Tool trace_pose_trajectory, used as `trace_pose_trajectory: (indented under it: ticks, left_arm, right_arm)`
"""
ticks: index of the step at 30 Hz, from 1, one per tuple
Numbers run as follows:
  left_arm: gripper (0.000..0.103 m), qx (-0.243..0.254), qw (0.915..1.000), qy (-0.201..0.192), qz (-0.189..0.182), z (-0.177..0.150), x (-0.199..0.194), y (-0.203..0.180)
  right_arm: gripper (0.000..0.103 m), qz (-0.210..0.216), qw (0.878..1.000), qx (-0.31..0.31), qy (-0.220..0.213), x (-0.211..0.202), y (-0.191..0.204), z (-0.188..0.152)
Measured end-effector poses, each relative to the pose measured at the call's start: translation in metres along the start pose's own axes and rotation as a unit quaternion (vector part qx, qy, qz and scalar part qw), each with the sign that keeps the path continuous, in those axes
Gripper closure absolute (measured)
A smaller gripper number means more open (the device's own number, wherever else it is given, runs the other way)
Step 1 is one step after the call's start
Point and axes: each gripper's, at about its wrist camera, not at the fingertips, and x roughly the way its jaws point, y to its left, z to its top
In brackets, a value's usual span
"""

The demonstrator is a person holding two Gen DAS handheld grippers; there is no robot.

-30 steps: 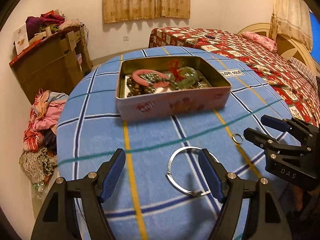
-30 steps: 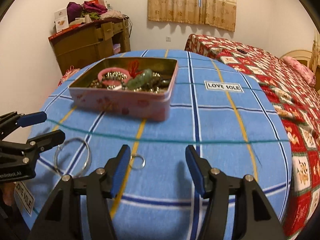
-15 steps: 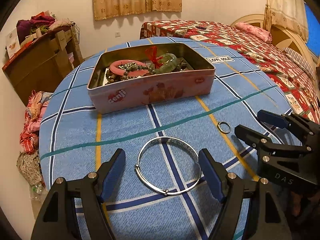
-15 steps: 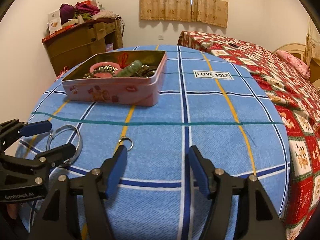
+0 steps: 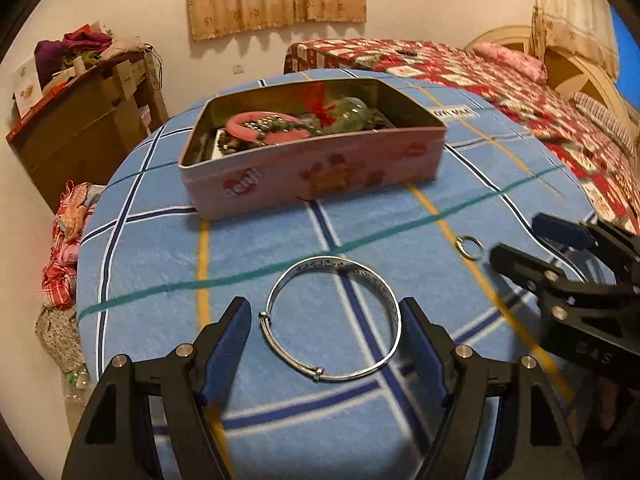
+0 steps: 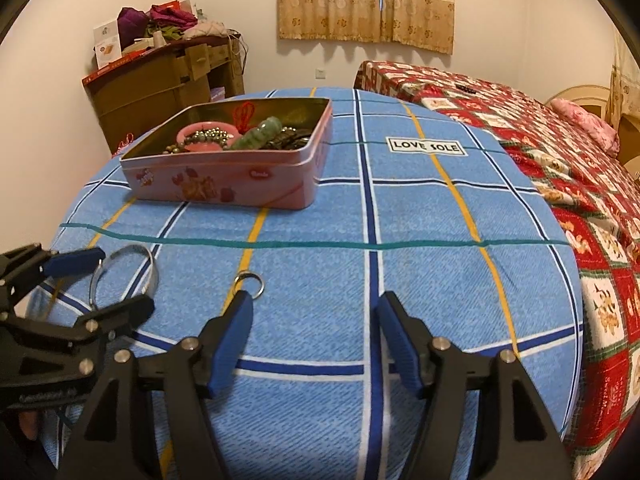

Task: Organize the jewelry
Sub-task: 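Move both open tools over the silver bangle and small silver ring, then grasp the silver bangle with the left tool while the right tool grasps the ring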

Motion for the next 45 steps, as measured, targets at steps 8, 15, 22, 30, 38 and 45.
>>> trace_pose_trajectory:
  ticks: [8, 15, 22, 30, 38, 45]
  left_arm:
    - [0.028, 0.0, 1.0, -0.007, -0.005, 0.003, 0.005, 0.018]
    - [0.033, -0.003, 0.9999, -0.013, -0.004, 0.003, 0.005, 0.022]
    - [0.033, -0.005, 0.9998, -0.018, -0.004, 0.003, 0.004, 0.024]
    - [0.033, -0.005, 0.9998, -0.016, -0.008, 0.001, 0.001, 0.021]
    - [0.033, -0.01, 0.9997, -0.014, -0.018, 0.001, -0.005, 0.02]
    - [0.033, -0.009, 0.9994, -0.025, -0.022, 0.006, -0.018, 0.018]
  right_arm:
    - [0.035, 0.014, 1.0, -0.017, 0.001, -0.001, 0.011, 0.007]
    - [0.044, 0.019, 0.999, -0.046, 0.018, 0.011, 0.029, 0.019]
    - [0.082, 0.015, 0.998, -0.059, 0.028, 0.015, 0.03, 0.014]
    - [0.082, 0.025, 0.998, -0.057, 0.006, 0.004, 0.033, 0.006]
    - [0.082, 0.031, 0.998, -0.045, -0.009, 0.0, 0.03, 0.005]
    - [0.082, 0.033, 0.999, -0.033, -0.019, -0.006, 0.024, 0.007]
